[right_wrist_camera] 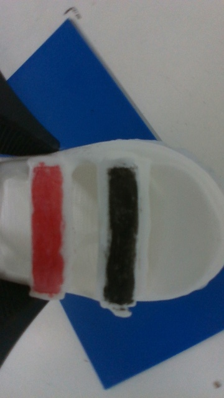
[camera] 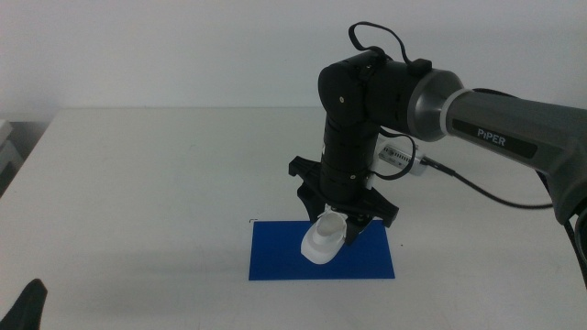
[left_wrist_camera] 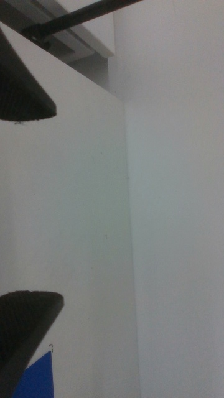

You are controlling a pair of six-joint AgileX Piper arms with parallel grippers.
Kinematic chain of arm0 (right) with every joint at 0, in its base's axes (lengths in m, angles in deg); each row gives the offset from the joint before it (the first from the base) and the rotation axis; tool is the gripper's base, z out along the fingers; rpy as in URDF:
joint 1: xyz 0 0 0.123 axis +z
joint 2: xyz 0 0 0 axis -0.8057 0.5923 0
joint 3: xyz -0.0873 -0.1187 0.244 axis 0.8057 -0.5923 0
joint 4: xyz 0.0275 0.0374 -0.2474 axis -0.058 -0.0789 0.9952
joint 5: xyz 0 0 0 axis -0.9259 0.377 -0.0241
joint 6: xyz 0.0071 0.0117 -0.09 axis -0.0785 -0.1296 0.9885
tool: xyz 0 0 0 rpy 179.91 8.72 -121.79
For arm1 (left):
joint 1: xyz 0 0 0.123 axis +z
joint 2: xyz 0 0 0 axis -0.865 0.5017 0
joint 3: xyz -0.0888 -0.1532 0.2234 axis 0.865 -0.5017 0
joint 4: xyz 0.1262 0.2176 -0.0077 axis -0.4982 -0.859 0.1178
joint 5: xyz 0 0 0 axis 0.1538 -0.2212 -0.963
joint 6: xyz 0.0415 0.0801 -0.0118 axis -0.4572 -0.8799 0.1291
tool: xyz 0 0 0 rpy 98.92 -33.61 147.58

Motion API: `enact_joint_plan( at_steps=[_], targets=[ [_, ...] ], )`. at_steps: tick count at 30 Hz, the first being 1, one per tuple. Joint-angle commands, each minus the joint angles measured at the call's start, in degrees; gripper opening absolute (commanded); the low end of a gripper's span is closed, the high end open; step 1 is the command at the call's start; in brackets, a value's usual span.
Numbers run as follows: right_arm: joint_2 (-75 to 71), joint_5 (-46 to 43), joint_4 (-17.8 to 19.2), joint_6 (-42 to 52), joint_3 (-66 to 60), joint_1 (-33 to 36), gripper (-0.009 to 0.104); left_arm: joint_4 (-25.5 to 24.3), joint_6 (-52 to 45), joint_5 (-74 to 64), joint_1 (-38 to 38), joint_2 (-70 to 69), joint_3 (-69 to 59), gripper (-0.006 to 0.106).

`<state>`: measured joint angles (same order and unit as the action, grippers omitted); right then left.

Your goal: Use one arm to grab the shoe from the table and place it on the mat.

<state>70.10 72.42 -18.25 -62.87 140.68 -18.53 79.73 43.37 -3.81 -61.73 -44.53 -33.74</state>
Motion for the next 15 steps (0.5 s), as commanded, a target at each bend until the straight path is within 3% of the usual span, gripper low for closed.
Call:
enact_joint_plan(
  at_steps=[1,7,15],
  targets=[
    [-3.45,4.51,0.84,4.71,1.83,0.06,-0.004,0.55,0.27,4.7,-0.26,-0.77,-0.4,0.094],
    [-3.45,4.51,0.61,22.8,1.83,0.06,-0.004,0.55,0.27,4.7,-0.26,-0.77,-0.4,0.094],
    [-3.45,4.08,2.61,59.45,1.83,0.06,-0.004,0.55,0.27,4.7,-0.26,-0.77,-0.4,0.094]
  ],
)
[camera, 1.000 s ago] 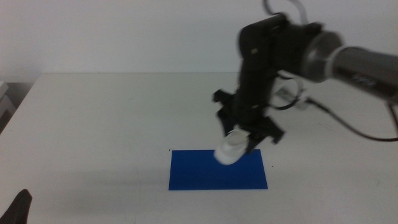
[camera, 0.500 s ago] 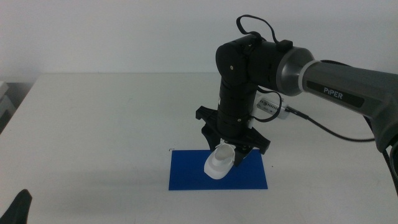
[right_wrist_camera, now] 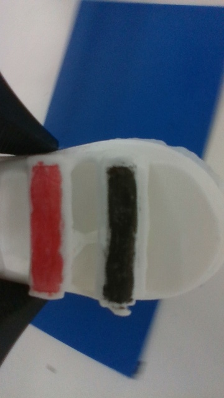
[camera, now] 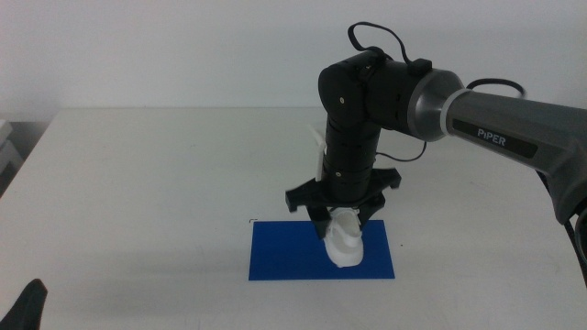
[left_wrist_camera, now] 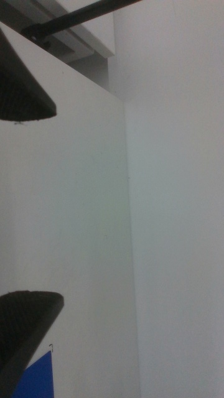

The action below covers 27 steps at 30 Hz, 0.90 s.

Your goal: Use one arm to grab the shoe from the table and place it on the mat.

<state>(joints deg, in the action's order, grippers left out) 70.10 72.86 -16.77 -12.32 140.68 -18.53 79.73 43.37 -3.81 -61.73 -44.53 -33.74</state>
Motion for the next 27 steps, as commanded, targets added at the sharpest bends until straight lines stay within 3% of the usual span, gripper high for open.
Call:
enact_joint_plan(
  at_steps=[1,4,12,14,18,27],
  targets=[
    [-3.45,3.64,1.13,11.63,1.83,0.06,-0.004,0.55,0.27,4.7,-0.26,-0.77,-0.4,0.094],
    [-3.45,3.56,2.54,20.96,1.83,0.06,-0.004,0.55,0.27,4.7,-0.26,-0.77,-0.4,0.094],
    [-3.45,3.95,1.41,66.93,1.83,0.06,-0.004,0.55,0.27,4.7,-0.26,-0.77,-0.4,0.094],
    [-3.45,4.01,0.8,74.21,1.83,0.06,-0.004,0.55,0.27,4.7,-0.26,-0.77,-0.4,0.094],
    [-3.4,3.78,-0.1,79.23,1.83,0.06,-0.004,0.55,0.27,4.7,-0.26,-0.77,-0.4,0.094],
    [-3.36,3.35,-1.27,79.32,1.83,0.0,-0.004,0.55,0.27,4.7,-0.26,-0.77,-0.4,0.094]
  ],
)
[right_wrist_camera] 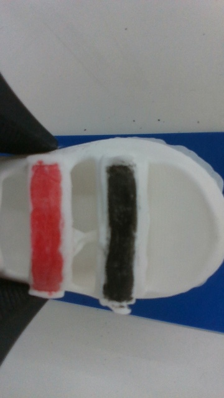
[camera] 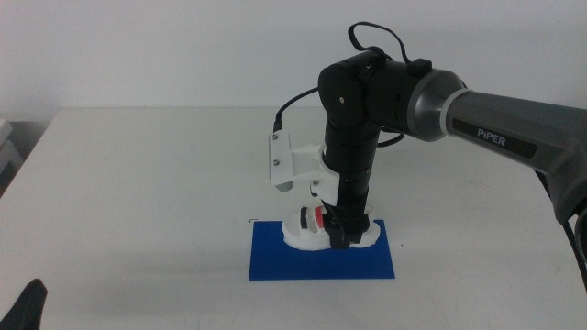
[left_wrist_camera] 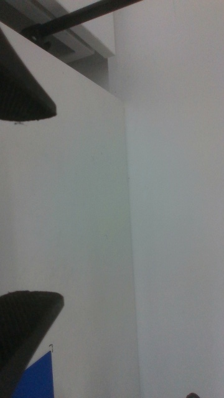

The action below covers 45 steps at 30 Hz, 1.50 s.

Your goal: Use one arm to grab the shoe from the table and place it on the mat.

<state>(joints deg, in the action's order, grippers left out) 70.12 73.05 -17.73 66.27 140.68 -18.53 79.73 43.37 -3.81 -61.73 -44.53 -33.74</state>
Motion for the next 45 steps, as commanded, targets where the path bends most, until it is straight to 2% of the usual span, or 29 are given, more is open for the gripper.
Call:
enact_joint_plan(
  at_steps=[1,21,38,42,45],
  targets=[
    [-3.36,2.53,-0.31,0.72,1.83,0.1,-0.004,0.55,0.27,4.7,-0.26,-0.77,-0.4,0.094],
    [1.24,-6.91,-0.55,0.45,1.83,0.81,-0.004,0.55,0.27,4.7,-0.26,-0.77,-0.4,0.094],
    [2.45,-6.96,-0.31,-3.65,1.83,0.85,-0.003,0.55,0.27,4.7,-0.26,-0.77,-0.4,0.094],
    [2.45,-7.01,-0.31,-4.26,1.83,0.85,0.002,0.55,0.27,4.7,-0.26,-0.77,-0.4,0.094],
    [2.45,-7.01,-0.31,-4.6,1.83,0.85,0.011,0.55,0.27,4.7,-0.26,-0.77,-0.4,0.094]
  ],
)
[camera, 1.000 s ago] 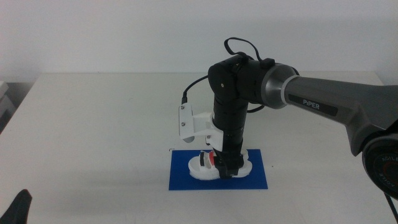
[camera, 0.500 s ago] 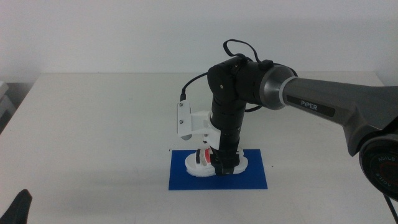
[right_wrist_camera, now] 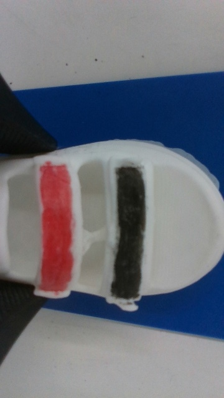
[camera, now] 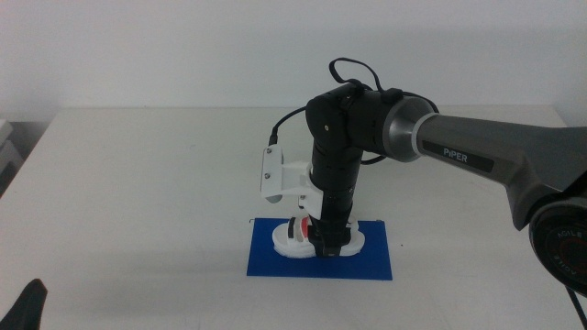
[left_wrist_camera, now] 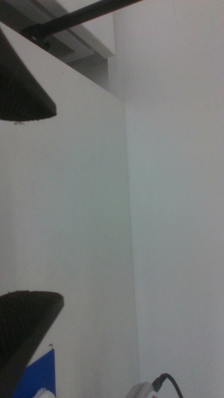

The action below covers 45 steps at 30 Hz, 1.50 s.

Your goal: Use one arm to grab the shoe from the table and place it on the mat.

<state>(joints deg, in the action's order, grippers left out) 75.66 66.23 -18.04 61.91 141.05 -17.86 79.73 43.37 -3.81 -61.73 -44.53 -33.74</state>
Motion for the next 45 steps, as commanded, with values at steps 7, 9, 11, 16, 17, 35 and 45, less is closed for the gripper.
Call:
enact_joint_plan(
  at_steps=[7,9,11,16,17,35,45],
  targets=[
    [-3.92,-0.78,-0.22,-0.28,1.45,0.18,0.061,0.55,0.27,4.7,-0.26,-0.77,-0.4,0.094],
    [-5.17,-1.84,-0.26,-0.28,1.45,0.18,0.065,0.55,0.27,4.7,-0.26,-0.77,-0.4,0.094],
    [-7.36,-2.02,-0.72,-0.28,1.27,-0.12,0.067,0.55,0.27,4.7,-0.26,-0.77,-0.4,0.094],
    [-17.01,-4.89,-4.01,-0.81,-3.8,-2.93,0.067,0.55,0.27,4.7,-0.26,-0.77,-0.4,0.094],
    [-20.03,-6.91,-4.44,-1.65,-6.27,-3.94,0.067,0.55,0.27,4.7,-0.26,-0.77,-0.4,0.094],
    [-73.48,-51.79,1.25,-42.29,-59.78,-24.97,0.067,0.55,0.27,4.7,-0.26,-0.77,-0.4,0.094],
    [-97.04,-65.04,2.18,-44.53,-84.89,-25.28,0.067,0.55,0.27,4.7,-0.26,-0.77,-0.4,0.094]
  ],
)
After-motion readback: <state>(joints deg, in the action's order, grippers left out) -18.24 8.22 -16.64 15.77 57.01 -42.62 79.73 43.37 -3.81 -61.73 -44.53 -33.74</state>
